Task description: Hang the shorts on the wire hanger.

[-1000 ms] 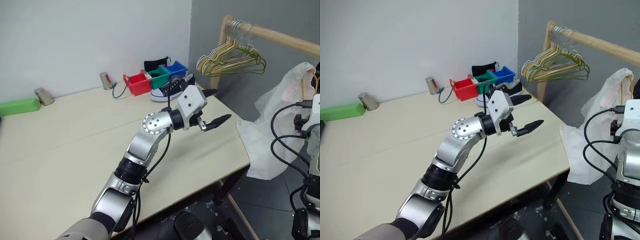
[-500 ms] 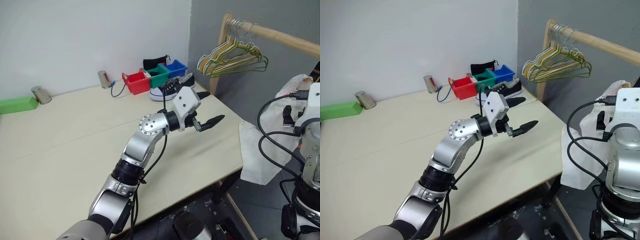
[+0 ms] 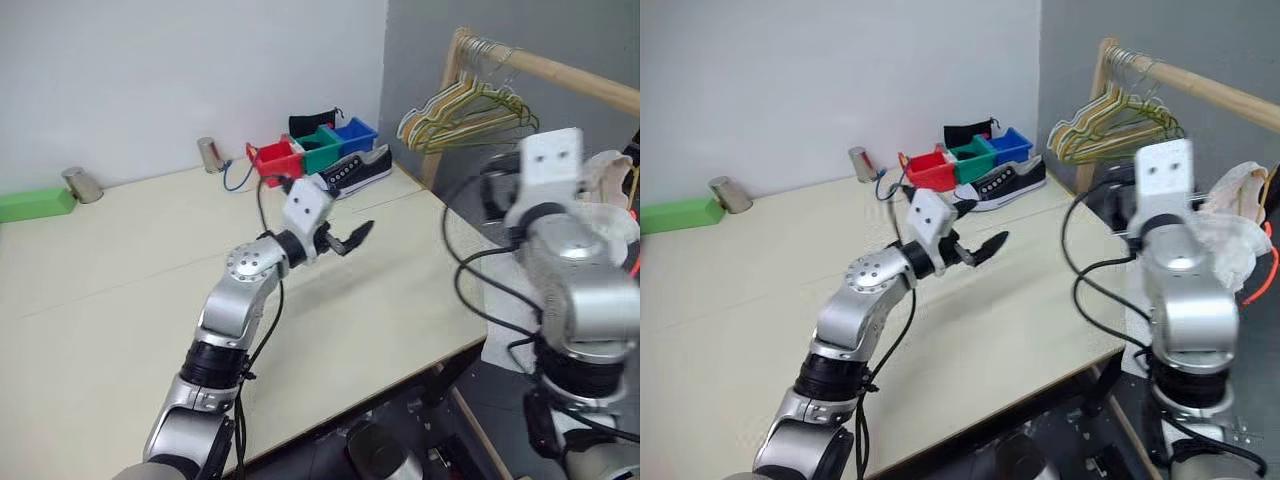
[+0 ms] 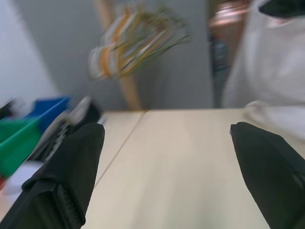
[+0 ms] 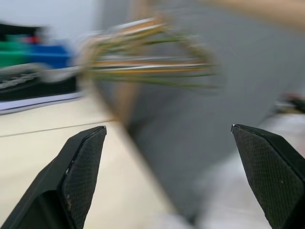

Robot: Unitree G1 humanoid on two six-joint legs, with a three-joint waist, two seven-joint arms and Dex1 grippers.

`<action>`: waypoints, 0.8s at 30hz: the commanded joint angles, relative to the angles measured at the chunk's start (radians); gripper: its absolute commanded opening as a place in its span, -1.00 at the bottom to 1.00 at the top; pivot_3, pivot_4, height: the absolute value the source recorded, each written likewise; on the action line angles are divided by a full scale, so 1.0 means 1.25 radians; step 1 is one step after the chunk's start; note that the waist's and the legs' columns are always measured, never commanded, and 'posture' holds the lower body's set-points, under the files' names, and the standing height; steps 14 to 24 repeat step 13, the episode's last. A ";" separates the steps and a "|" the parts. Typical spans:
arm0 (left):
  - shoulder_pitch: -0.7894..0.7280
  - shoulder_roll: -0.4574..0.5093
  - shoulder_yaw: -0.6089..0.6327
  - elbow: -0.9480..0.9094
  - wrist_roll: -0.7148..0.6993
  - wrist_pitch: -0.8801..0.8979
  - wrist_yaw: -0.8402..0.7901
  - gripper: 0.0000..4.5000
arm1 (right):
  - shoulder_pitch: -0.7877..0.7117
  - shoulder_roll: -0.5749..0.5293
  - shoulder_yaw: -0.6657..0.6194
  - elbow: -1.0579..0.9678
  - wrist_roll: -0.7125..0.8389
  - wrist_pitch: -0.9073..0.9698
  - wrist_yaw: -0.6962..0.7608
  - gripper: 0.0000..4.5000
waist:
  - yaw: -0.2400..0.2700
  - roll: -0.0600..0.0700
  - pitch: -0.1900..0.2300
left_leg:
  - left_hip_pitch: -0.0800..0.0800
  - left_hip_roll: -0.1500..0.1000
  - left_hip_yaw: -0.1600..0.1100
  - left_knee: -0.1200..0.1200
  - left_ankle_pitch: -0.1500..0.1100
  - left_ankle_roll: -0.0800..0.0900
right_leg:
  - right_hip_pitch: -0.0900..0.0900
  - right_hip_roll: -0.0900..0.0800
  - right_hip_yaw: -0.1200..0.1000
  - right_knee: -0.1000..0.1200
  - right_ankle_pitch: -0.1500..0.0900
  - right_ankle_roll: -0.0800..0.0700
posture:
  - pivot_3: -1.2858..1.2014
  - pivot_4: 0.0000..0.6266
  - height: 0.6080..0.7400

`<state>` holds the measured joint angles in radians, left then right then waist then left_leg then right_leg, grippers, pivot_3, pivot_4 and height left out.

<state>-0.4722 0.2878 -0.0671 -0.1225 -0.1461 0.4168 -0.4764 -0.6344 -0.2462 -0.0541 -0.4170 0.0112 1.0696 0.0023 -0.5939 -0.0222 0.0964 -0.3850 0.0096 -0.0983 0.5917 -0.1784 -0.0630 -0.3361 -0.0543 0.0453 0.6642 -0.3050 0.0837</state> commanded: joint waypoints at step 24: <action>0.317 -0.102 0.206 -0.230 0.049 0.123 0.333 1.00 | 0.024 0.180 0.116 0.518 -0.006 -0.538 0.043 0.98 | 0.302 0.000 -0.001 | -0.013 -0.002 -0.005 0.000 0.000 -0.001 | -0.011 0.000 -0.002 0.000 0.003 -0.005 | 0.02 -0.86 1.00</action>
